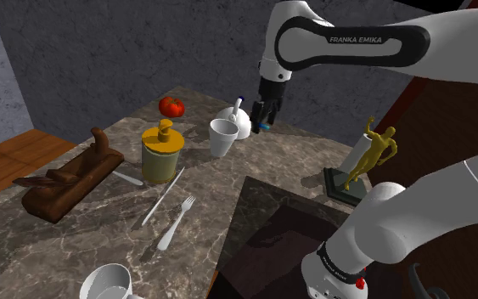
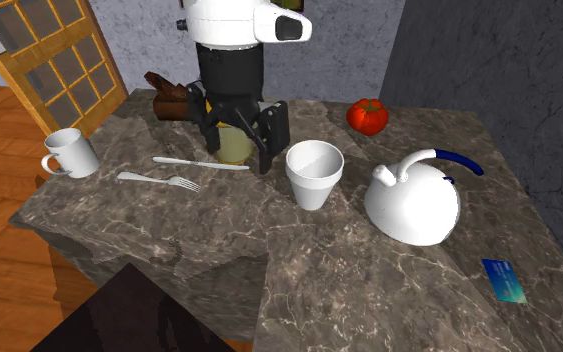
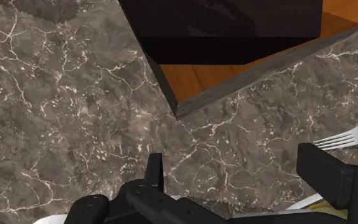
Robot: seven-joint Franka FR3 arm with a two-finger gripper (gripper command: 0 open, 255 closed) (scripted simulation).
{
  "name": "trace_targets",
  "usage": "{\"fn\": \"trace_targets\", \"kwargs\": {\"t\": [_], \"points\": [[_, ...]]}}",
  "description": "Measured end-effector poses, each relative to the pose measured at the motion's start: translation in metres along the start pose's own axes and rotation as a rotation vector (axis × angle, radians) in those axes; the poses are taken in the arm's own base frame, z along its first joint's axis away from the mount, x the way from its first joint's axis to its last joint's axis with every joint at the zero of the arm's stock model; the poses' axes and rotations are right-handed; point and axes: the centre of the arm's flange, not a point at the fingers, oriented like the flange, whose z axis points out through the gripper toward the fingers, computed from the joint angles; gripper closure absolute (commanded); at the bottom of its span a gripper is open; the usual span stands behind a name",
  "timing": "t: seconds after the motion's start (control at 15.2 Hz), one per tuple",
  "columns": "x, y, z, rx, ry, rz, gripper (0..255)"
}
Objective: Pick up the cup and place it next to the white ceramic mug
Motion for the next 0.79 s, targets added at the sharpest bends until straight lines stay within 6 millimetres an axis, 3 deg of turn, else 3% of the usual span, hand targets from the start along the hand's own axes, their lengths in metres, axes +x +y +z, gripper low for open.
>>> {"fn": "trace_targets", "kwargs": {"t": [0.79], "points": [[0.145,-0.018,0.057,-0.051,0.009,0.034,0]]}}
